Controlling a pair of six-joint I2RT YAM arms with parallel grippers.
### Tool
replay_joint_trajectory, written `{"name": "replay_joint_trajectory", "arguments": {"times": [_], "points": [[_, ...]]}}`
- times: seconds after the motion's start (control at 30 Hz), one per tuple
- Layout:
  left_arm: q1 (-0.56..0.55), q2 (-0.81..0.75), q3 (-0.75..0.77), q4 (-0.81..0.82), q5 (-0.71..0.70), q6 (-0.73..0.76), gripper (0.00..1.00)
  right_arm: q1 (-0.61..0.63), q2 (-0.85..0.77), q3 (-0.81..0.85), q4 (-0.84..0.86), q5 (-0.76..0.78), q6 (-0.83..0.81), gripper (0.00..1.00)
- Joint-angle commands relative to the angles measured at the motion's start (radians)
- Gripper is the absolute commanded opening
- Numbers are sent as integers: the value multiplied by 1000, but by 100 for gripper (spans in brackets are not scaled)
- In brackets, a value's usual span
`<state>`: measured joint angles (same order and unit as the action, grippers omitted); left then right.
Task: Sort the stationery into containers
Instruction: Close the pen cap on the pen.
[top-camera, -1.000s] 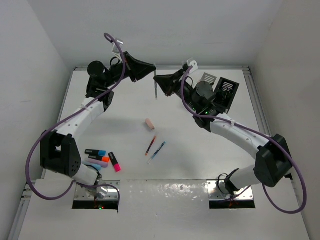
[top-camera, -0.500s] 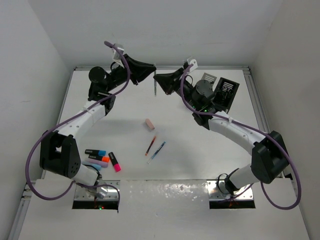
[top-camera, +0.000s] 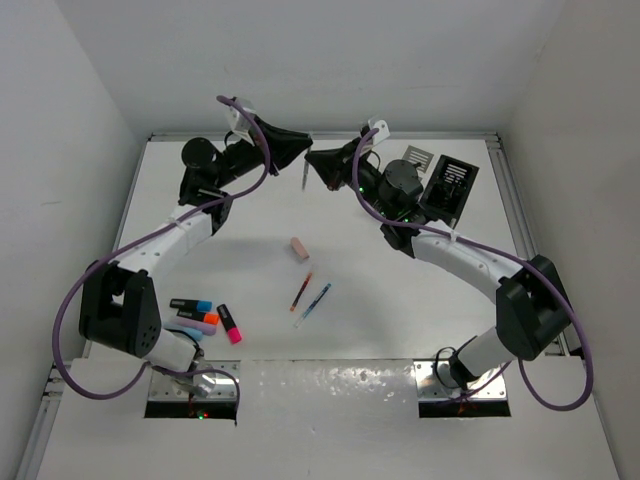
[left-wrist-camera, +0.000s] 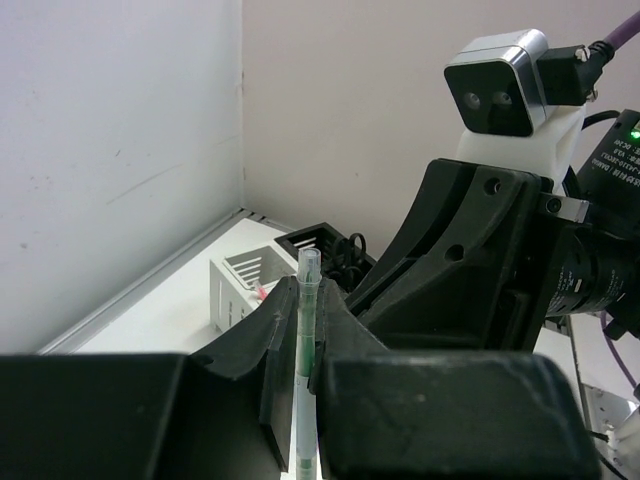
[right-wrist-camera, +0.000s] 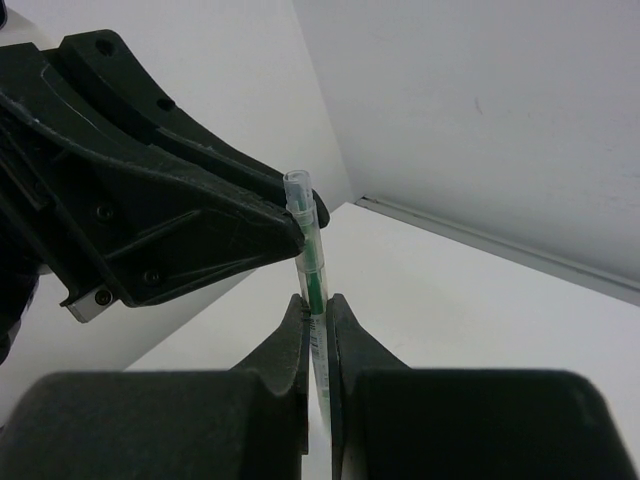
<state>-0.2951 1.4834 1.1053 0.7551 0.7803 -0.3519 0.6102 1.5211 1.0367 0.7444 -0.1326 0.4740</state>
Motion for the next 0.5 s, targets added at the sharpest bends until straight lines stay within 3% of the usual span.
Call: {"name": "replay_joint_trajectory", "arguments": {"times": [0.0,0.4,0.47], "points": [[-29,6,-61,-184,139,21,0,-36,-73,109,342,119,-3,0],[-13,-9,-10,-192,143,116,0,-21,-76,16,285,106,55,0],[-9,-11,-7,-169,152,107,4,-14,-76,6,274,106,52,0]]}}
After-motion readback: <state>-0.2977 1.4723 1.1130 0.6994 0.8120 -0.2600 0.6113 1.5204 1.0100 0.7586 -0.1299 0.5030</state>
